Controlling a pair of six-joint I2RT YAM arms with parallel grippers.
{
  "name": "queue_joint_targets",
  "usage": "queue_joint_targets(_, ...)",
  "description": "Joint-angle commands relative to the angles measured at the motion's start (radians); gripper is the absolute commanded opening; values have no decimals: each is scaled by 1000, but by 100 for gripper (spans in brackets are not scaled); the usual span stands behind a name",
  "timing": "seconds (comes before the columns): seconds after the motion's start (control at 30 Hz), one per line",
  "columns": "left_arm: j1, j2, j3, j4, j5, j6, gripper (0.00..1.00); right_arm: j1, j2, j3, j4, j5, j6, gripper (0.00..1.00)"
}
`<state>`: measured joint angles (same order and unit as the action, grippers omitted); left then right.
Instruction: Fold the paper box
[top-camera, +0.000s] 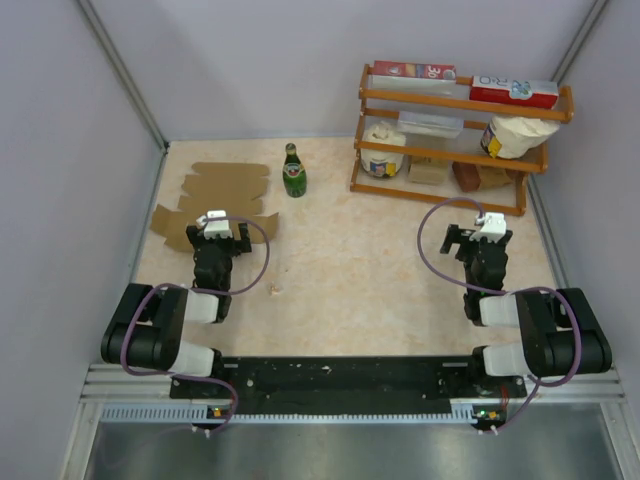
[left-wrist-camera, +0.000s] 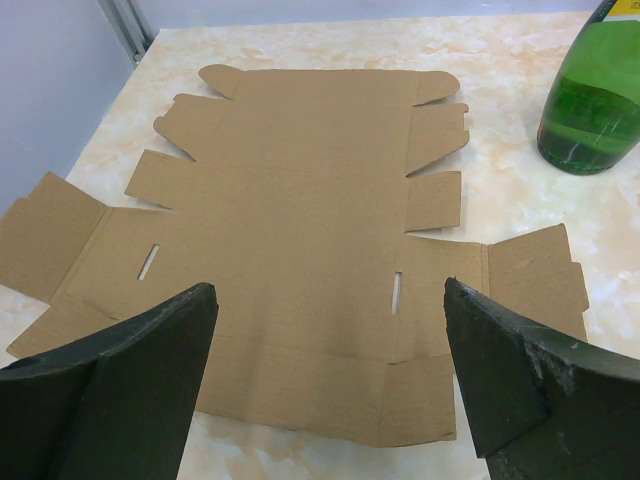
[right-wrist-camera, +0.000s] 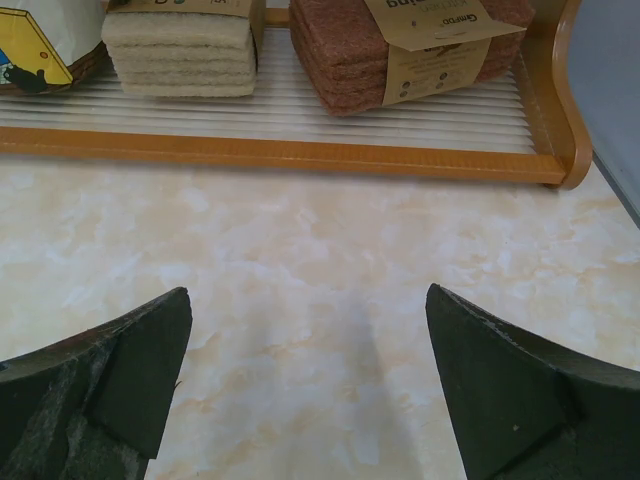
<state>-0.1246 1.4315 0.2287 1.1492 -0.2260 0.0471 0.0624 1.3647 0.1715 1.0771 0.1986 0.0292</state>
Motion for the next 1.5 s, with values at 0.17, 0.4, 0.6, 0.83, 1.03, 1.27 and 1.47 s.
queue_joint_targets(0.17, 6, 1, 15, 33, -9, -13, 99, -9, 2, 26, 34, 9, 12, 99)
queue_joint_targets(0.4, 6, 1, 15, 30, -7, -15, 99, -10, -3, 22, 38, 27, 20, 99)
queue_joint_targets(0.6, -10, -205, 20, -144, -29, 7, 99, 2, -122, 86, -188, 85, 26, 99)
queue_joint_targets(0.83, -14, -437, 116, -527, -179, -159, 99, 72, -260, 313, -549, 72, 73, 99)
queue_joint_targets(1.03, -14, -543, 182, -752, -187, -288, 99, 152, -205, 534, -879, -133, 265, 99)
queue_joint_targets(1.27, -12, -586, 250, -913, -200, -355, 99, 348, -76, 626, -915, -289, 431, 99)
queue_joint_targets(1.47, -12, -599, 300, -1006, -182, -362, 99, 497, 144, 740, -850, -344, 573, 97)
